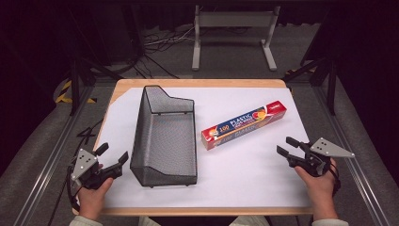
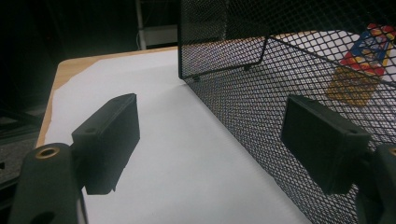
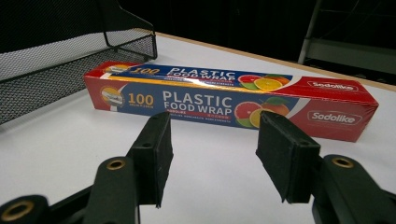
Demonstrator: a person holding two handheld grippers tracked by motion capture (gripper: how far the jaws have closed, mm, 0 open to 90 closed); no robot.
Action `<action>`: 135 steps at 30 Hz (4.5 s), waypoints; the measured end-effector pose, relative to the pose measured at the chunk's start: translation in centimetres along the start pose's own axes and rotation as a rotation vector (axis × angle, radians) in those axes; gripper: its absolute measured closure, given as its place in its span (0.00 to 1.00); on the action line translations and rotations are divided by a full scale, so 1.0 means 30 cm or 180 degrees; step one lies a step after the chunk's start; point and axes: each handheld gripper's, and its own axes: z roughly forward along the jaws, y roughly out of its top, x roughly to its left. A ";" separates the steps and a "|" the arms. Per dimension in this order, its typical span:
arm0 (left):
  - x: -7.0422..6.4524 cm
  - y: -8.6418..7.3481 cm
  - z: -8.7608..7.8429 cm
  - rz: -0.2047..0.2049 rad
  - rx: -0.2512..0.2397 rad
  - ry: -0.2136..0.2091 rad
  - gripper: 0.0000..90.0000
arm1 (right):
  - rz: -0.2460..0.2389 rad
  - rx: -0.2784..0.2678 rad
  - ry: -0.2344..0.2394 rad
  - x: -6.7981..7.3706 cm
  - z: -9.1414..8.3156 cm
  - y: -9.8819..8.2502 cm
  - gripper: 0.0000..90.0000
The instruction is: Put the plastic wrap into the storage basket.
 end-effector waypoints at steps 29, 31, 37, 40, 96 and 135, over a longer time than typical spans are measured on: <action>-0.017 -0.031 -0.034 0.0018 0.0047 0.0128 0.27 | 0.0025 0.0429 0.0277 -0.088 0.067 0.164 0.99; -0.011 -0.036 -0.048 0.0009 0.0034 0.0155 0.27 | 0.0068 0.0397 0.0322 -0.103 0.084 0.192 1.00; -0.002 -0.039 -0.076 -0.0033 -0.0002 0.0212 0.27 | 0.0201 0.0399 0.0374 -0.131 0.132 0.223 1.00; -0.003 -0.040 -0.079 -0.0028 -0.0004 0.0233 0.27 | 0.0324 0.0255 0.0449 -0.150 0.159 0.239 1.00; -0.019 -0.066 -0.059 -0.0016 0.0141 0.0213 0.26 | 0.0082 0.1954 -0.0334 -0.321 0.696 0.370 1.00; -0.019 -0.046 -0.013 -0.0009 0.0085 0.0106 0.26 | 0.0291 0.3006 -0.0454 -0.317 0.653 0.271 1.00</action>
